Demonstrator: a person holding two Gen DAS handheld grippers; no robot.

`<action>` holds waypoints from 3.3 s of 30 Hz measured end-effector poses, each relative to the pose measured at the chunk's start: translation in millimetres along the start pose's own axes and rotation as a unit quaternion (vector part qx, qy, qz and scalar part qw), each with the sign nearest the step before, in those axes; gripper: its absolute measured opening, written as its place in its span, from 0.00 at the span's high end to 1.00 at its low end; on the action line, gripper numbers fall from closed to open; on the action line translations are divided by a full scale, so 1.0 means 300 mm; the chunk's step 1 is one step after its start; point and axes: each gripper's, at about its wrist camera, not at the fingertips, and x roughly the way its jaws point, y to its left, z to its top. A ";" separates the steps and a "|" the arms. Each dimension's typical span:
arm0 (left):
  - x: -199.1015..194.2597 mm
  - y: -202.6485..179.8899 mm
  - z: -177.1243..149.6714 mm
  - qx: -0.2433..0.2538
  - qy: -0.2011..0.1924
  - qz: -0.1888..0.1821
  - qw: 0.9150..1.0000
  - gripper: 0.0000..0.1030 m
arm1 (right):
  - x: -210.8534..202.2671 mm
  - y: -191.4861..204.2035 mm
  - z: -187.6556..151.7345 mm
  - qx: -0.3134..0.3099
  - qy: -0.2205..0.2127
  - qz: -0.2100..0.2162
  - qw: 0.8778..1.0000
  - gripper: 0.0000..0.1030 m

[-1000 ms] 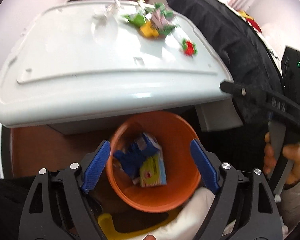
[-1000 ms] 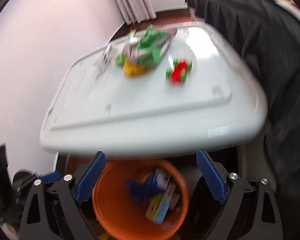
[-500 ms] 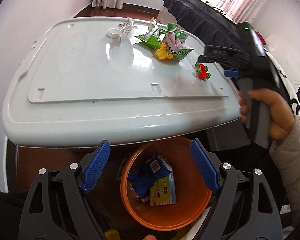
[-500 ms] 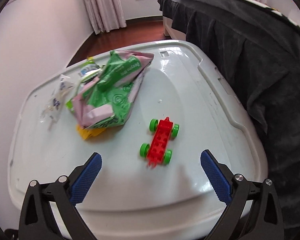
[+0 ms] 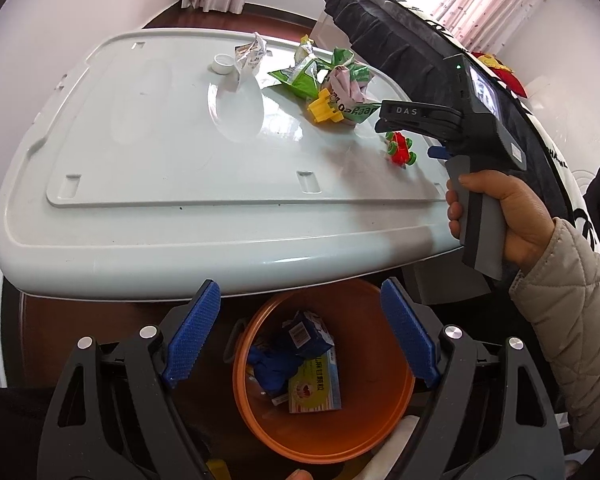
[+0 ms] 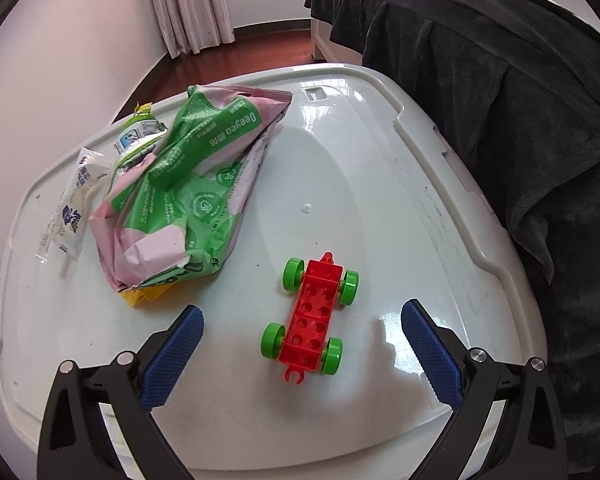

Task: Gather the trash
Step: 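Move the right gripper to the red toy car and grasp it, then grasp the white wet-wipe packet with the left gripper while the right holds the red car, then carry the car and packet over the orange bucket and open both grippers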

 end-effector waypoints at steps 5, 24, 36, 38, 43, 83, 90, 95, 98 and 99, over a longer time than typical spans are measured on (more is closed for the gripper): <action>-0.003 0.001 -0.001 -0.001 0.001 -0.002 1.000 0.22 | 0.035 0.006 0.010 -0.006 0.010 -0.020 1.000 0.24; 0.006 -0.014 0.172 0.015 -0.025 0.038 0.999 0.22 | -0.069 -0.040 -0.071 -0.020 0.005 0.012 1.000 0.64; 0.262 0.001 0.659 0.049 -0.052 0.147 0.987 0.22 | -0.153 -0.161 -0.210 -0.008 0.002 0.063 0.998 0.63; 0.327 0.003 0.724 0.055 -0.045 0.162 0.984 0.22 | -0.147 -0.174 -0.205 -0.004 0.002 0.071 0.997 0.63; 0.446 0.013 0.796 0.069 -0.033 0.197 0.977 0.23 | -0.156 -0.183 -0.200 -0.006 -0.007 0.082 0.997 0.63; -0.004 -0.088 0.031 0.018 0.079 0.035 0.996 0.98 | -0.437 -0.060 -0.570 -0.085 0.035 0.160 0.983 0.63; 0.070 -0.153 -0.128 0.013 0.137 0.007 0.990 0.98 | -0.426 -0.035 -0.696 -0.094 0.073 0.183 0.976 0.63; 0.087 -0.154 -0.161 0.021 0.141 0.021 0.990 0.98 | -0.413 -0.032 -0.726 -0.097 0.083 0.187 0.974 0.62; 0.112 -0.151 -0.171 0.027 0.159 0.021 0.987 0.83 | -0.400 -0.031 -0.728 -0.094 0.092 0.186 0.974 0.47; 0.121 -0.149 -0.175 0.024 0.164 0.024 0.986 0.67 | -0.401 -0.033 -0.729 -0.093 0.090 0.182 0.975 0.46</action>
